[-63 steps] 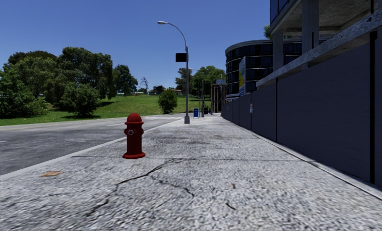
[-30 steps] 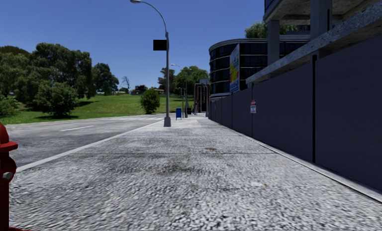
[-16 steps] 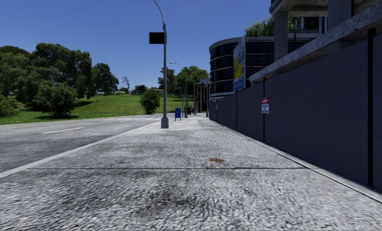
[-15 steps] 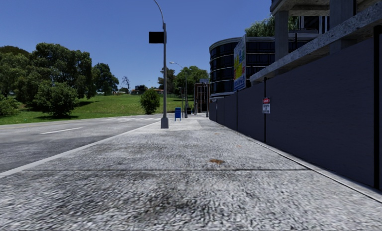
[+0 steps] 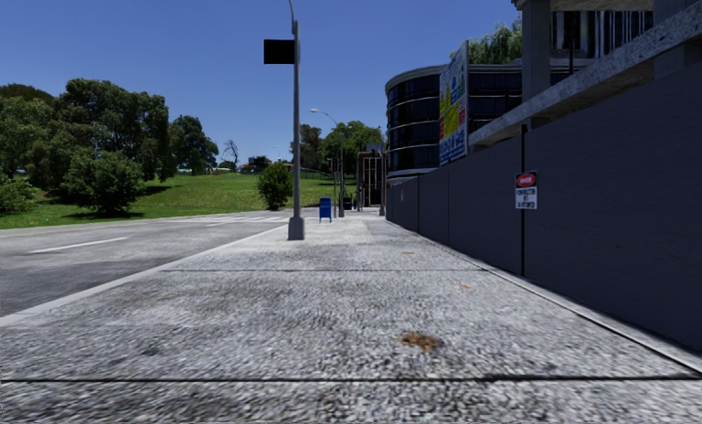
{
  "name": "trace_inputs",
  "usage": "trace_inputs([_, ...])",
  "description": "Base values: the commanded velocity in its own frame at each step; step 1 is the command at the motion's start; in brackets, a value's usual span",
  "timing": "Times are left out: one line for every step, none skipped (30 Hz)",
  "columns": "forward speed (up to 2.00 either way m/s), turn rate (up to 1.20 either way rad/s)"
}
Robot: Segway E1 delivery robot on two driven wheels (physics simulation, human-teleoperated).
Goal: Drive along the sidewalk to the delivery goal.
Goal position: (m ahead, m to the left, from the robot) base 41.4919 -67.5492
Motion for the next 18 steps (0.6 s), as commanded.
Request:
trace_inputs([2.00, 0.00])
trace_inputs([2.00, 0.00])
trace_inputs([2.00, 0.00])
trace_inputs([2.00, 0.00])
trace_inputs([2.00, 0.00])
trace_inputs([2.00, 0.00])
trace_inputs([2.00, 0.00])
trace_inputs([2.00, 0.00])
trace_inputs([2.00, 0.00])
trace_inputs([2.00, 0.00])
trace_inputs([2.00, 0.00])
trace_inputs([2.00, 0.00])
trace_inputs([2.00, 0.00])
trace_inputs([2.00, 0.00])
trace_inputs([2.00, 0.00])
trace_inputs([2.00, 0.00])
trace_inputs([2.00, 0.00])
trace_inputs([2.00, 0.00])
